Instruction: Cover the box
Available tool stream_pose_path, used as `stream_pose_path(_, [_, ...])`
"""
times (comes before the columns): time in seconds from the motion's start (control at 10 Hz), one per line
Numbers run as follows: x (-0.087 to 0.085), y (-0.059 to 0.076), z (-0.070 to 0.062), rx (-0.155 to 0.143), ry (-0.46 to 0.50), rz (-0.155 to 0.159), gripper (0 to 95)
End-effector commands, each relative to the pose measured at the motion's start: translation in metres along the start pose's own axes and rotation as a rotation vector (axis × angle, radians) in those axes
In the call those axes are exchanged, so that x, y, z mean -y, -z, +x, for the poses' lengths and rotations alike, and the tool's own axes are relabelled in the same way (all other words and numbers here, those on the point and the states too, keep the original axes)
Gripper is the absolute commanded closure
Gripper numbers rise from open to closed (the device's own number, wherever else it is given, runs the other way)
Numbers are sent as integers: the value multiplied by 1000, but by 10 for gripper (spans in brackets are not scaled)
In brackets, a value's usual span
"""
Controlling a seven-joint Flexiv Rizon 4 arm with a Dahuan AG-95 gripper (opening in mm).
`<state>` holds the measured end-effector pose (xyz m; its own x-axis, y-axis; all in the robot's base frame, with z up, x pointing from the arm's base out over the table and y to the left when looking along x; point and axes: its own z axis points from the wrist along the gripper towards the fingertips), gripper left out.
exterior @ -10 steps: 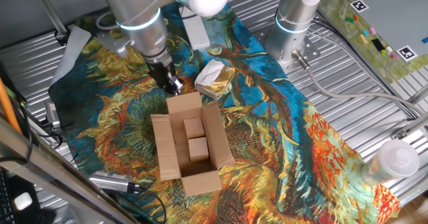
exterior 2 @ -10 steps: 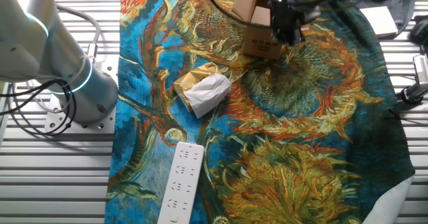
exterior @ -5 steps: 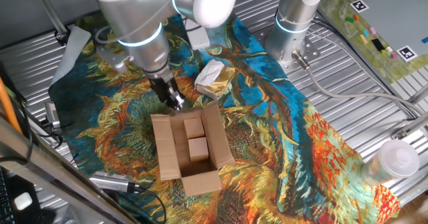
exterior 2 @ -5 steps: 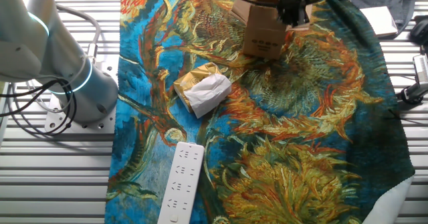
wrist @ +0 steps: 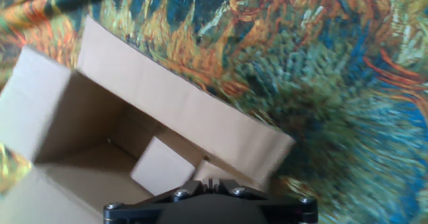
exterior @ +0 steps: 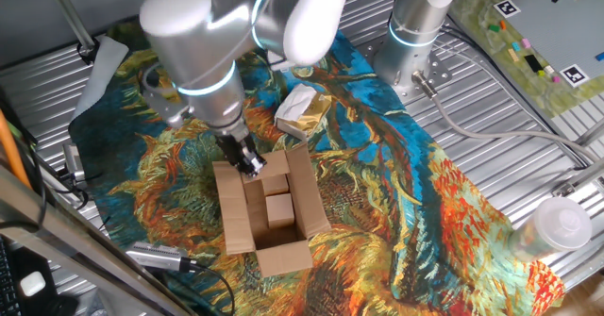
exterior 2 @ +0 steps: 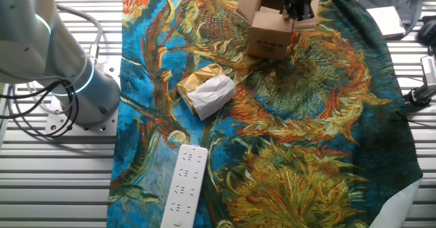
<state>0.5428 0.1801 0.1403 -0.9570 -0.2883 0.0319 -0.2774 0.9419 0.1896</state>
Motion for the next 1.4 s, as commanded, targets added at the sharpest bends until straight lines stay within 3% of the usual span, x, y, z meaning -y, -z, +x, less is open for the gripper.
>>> stream_pose_path(0.1, [3,-5,1,-1,25,12,950])
stream_pose_path(0.5, [7,-19,3,-5,40,37,950])
stream_pose_path(1.0, [7,-19,3,-7,68,59,950])
stream_pose_path(1.2, [8,-19,4,10,129,84,950])
stream_pose_path(1.4, [11,-21,3,38,264,167,950])
